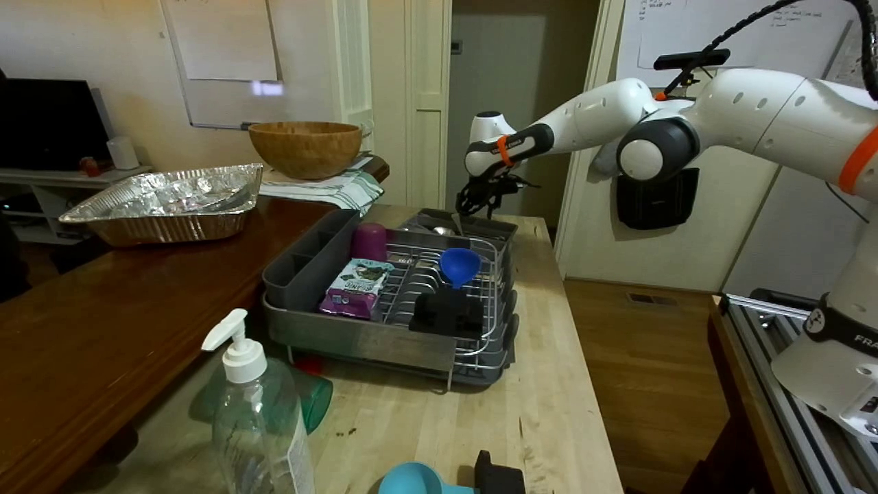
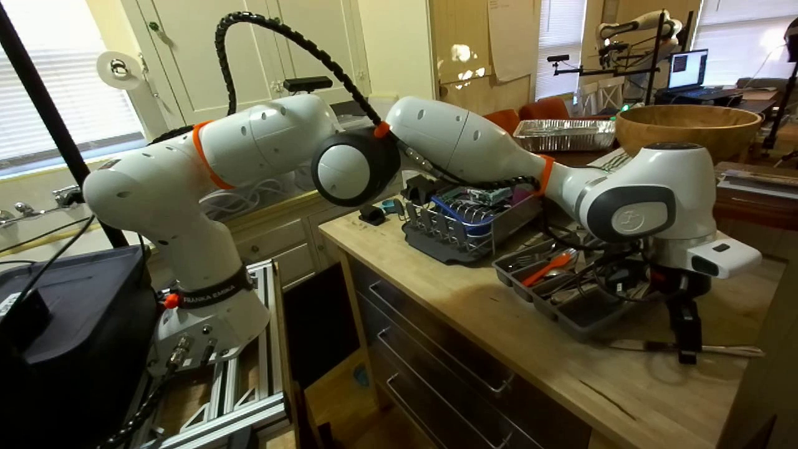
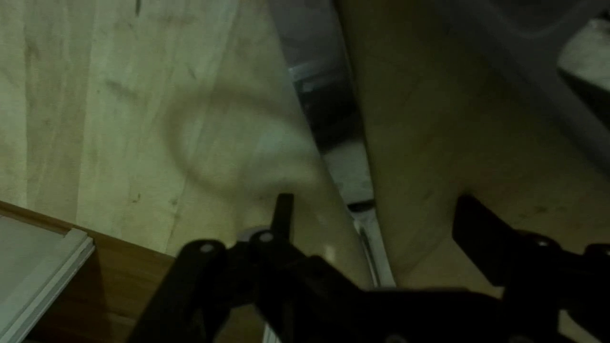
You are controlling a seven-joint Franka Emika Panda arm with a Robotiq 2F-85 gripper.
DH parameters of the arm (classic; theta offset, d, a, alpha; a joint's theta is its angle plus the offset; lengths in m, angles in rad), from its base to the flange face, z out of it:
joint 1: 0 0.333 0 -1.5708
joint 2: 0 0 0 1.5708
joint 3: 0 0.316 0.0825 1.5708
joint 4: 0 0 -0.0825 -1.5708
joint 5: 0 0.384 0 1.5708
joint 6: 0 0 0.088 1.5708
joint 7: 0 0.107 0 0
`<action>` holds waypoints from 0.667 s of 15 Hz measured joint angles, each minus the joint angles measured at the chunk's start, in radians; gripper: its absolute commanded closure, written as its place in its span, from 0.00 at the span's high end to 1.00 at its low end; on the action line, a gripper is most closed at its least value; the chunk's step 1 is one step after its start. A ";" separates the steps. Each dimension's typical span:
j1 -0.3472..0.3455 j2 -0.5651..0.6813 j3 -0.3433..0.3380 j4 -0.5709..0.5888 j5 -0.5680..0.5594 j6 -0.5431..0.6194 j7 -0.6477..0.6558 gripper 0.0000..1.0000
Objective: Put the silver knife in the cutlery holder.
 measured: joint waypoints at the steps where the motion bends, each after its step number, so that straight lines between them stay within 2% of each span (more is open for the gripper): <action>1: 0.002 0.000 0.000 0.003 0.000 0.000 0.000 0.46; 7: 0.008 0.000 0.001 0.018 0.000 0.001 -0.003 0.01; 10: 0.007 0.000 -0.010 0.019 -0.005 -0.008 -0.022 0.04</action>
